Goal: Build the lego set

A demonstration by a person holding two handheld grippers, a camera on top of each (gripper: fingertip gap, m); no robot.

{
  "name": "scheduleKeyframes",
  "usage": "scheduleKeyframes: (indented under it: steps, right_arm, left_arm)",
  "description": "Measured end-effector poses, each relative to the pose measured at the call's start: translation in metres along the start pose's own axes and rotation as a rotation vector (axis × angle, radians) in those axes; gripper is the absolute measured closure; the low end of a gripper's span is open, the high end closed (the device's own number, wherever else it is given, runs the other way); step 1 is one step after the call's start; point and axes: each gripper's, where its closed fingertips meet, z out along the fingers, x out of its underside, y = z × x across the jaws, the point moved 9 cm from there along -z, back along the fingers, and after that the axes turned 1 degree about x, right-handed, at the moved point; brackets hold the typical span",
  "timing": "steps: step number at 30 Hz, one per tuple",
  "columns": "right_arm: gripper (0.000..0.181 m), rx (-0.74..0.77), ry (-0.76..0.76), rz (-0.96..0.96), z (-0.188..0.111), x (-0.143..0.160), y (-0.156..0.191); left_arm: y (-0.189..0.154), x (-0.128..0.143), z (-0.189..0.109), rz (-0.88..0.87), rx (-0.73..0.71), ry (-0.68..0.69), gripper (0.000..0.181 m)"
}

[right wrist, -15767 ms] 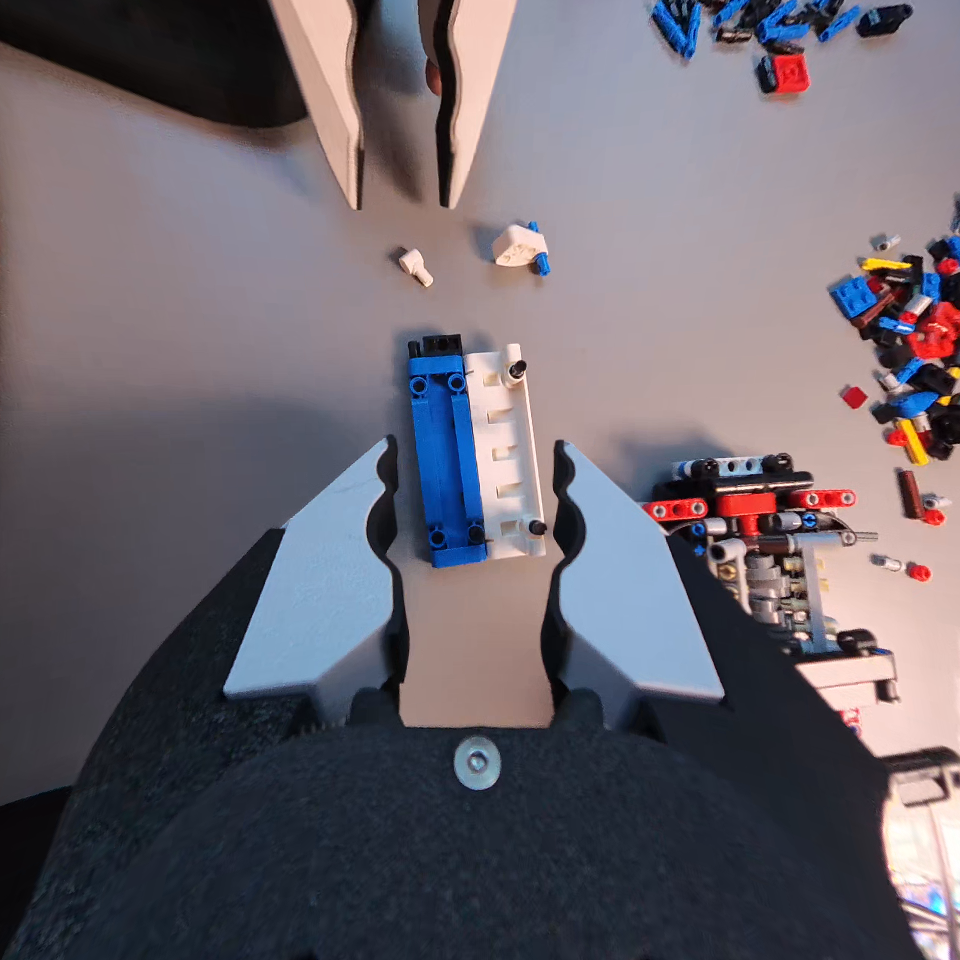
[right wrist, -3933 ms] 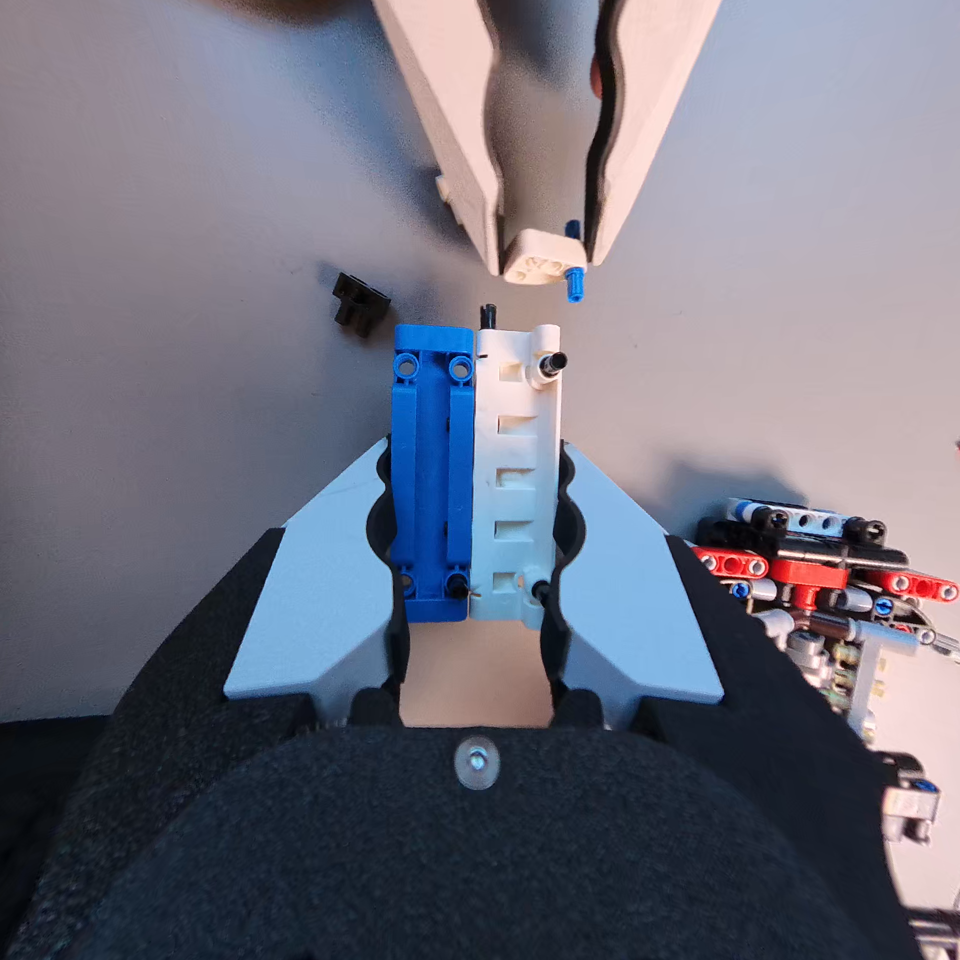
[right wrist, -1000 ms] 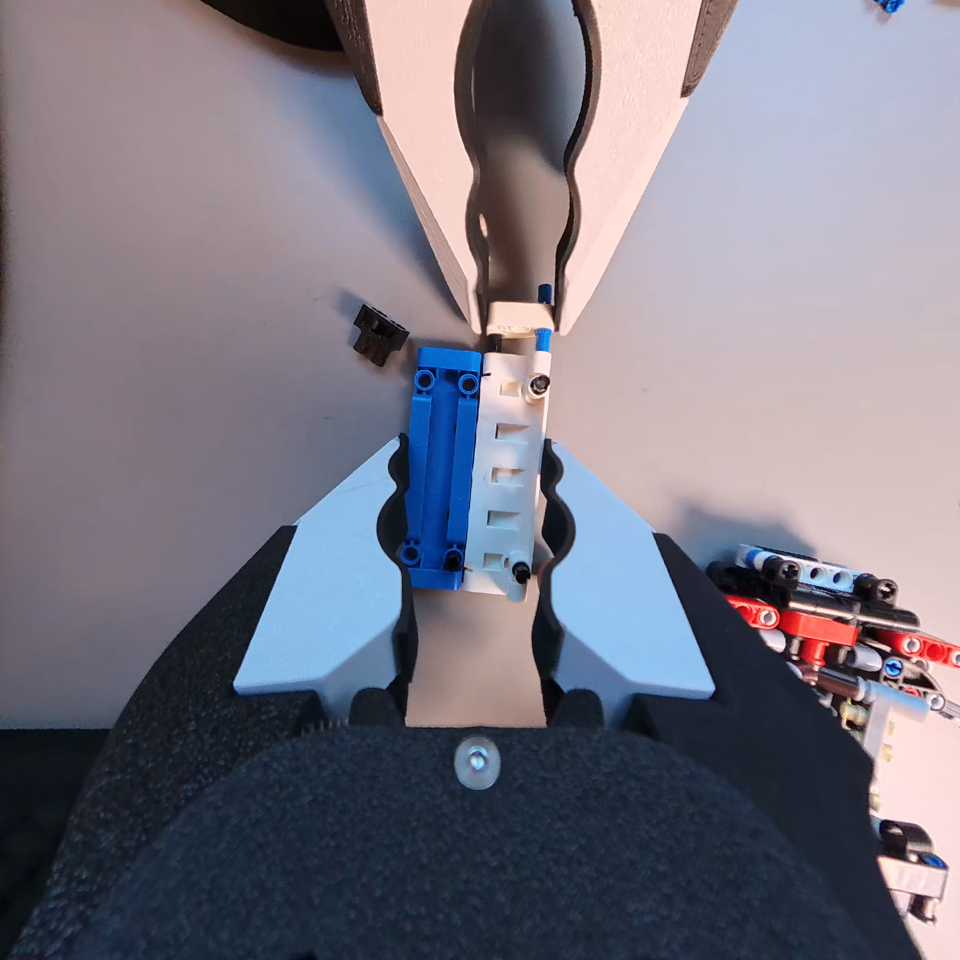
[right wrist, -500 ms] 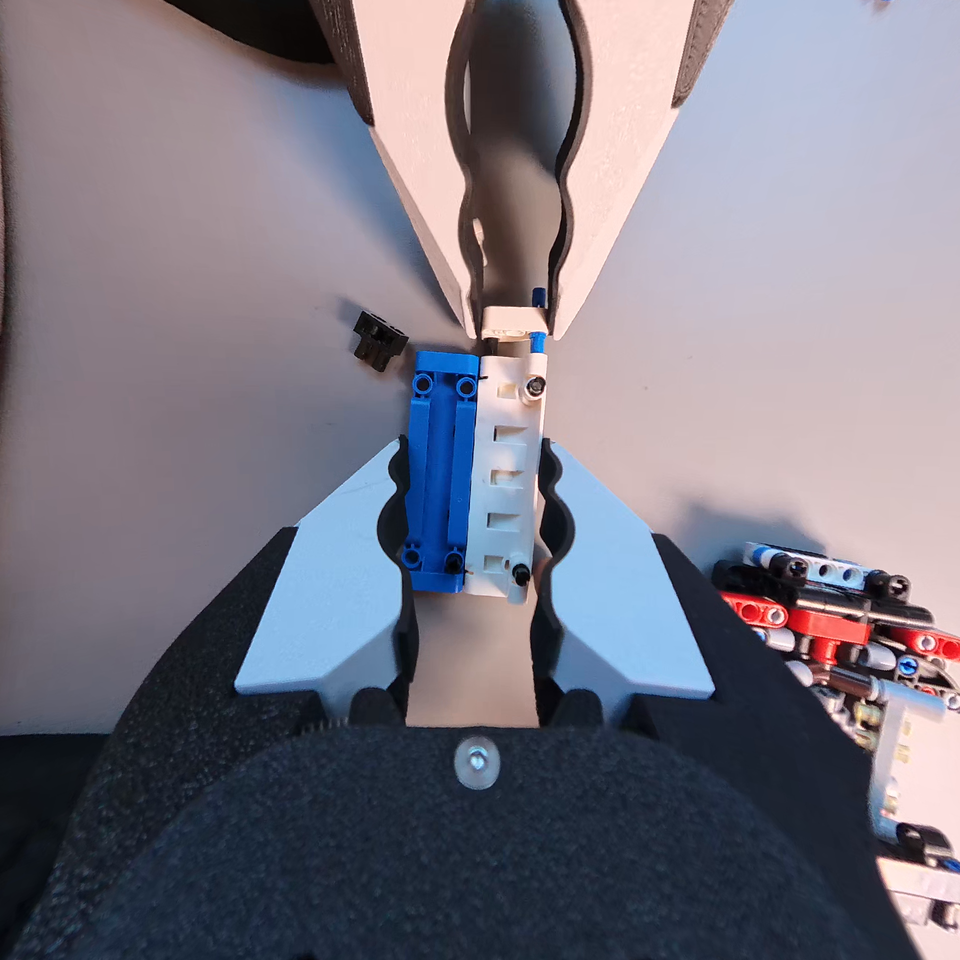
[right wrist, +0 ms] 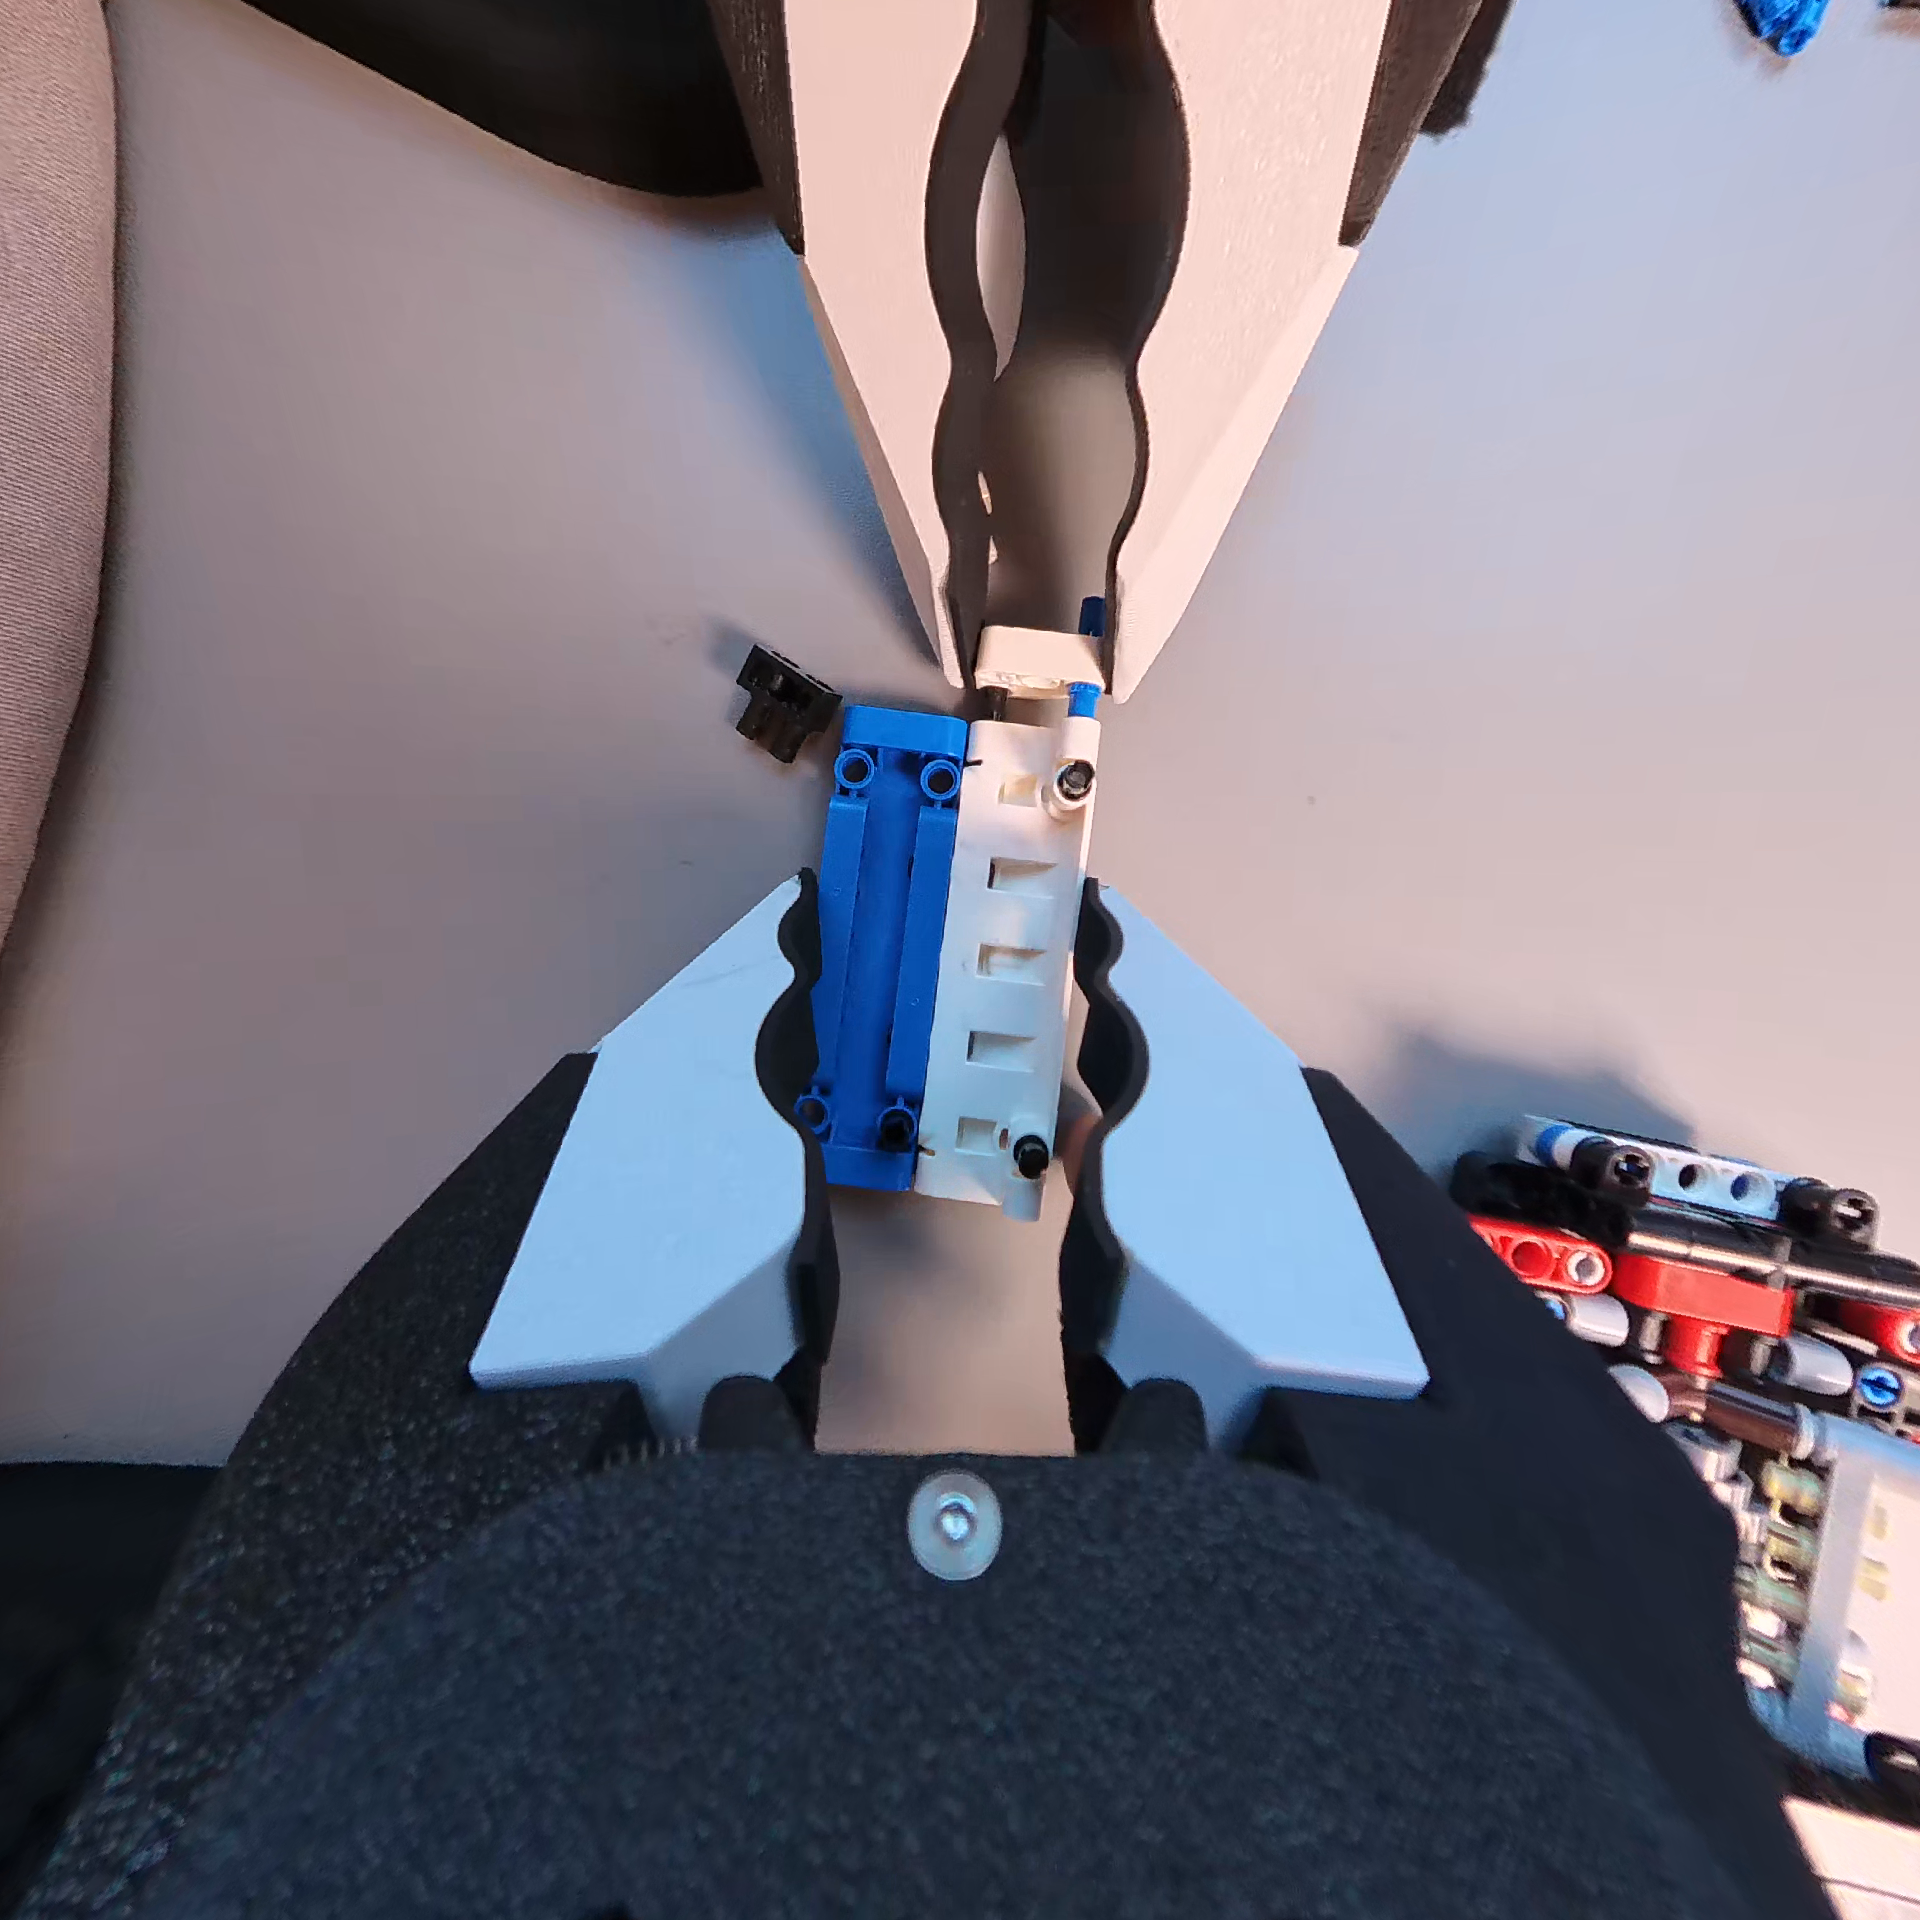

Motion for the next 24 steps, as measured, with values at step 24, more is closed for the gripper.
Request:
scheduleKeyframes:
  steps: [24]
  right_arm:
    - [0.135, -0.012, -0.035, 0.064, 0.0006, -0.0007, 0.0025]
  left_arm:
    - [-0.0089, -0.0018, 0.0016, 0.072, -0.073, -0.009, 0.159]
